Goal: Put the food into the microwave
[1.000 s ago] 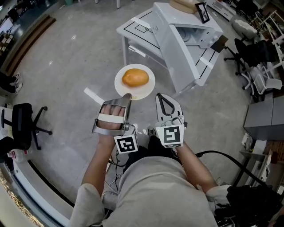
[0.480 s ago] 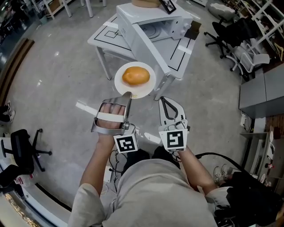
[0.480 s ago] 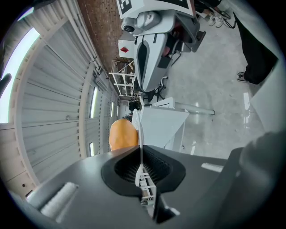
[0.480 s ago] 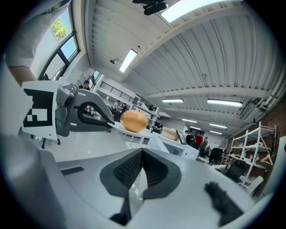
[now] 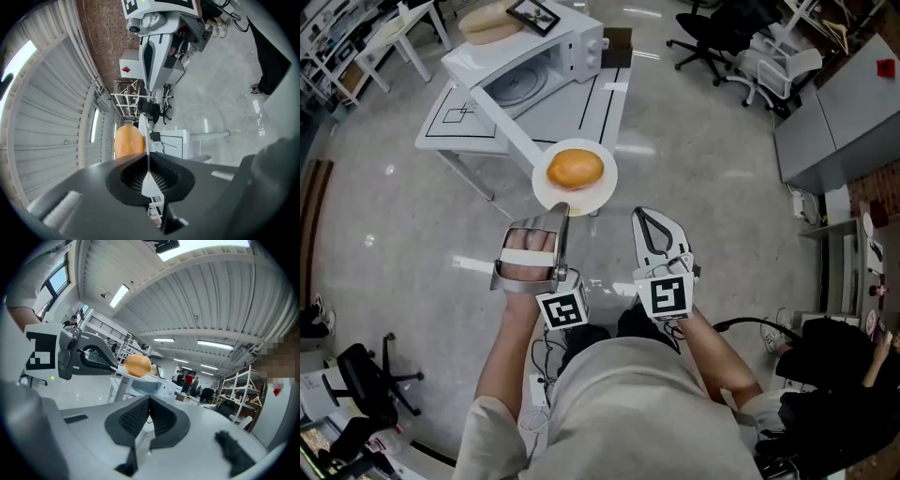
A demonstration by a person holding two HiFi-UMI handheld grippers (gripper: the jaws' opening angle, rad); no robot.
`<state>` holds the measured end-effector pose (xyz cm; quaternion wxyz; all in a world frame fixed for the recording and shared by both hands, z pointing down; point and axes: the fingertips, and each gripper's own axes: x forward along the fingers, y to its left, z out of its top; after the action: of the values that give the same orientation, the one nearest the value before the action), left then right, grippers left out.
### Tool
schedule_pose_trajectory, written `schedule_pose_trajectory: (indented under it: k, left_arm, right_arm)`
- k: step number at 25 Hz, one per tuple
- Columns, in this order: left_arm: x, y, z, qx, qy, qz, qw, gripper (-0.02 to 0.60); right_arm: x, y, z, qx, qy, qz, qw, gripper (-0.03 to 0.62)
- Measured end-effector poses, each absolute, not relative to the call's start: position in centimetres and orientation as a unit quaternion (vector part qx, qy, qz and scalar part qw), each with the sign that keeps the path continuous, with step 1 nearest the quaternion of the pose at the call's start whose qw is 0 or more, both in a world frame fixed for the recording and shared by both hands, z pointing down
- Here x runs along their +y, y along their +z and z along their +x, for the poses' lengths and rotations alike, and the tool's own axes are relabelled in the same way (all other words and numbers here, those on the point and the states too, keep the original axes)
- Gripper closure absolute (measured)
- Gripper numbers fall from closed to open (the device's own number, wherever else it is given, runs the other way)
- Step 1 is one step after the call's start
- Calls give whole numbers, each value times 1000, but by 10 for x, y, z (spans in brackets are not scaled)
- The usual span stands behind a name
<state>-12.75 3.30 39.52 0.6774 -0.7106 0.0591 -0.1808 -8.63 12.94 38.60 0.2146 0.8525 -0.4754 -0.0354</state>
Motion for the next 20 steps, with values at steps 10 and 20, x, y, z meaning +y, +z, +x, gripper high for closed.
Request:
schedule_pose_trajectory:
  k: [10,20]
  left_arm:
    - [151,414,-35,21,-185,-720,669,558]
    - [184,432,22,51,-236,-702,669,558]
  right_arm:
    - [265,390,10,-426,-20,874,233,582]
    - [298,407,68,-467,-37,844,262,582]
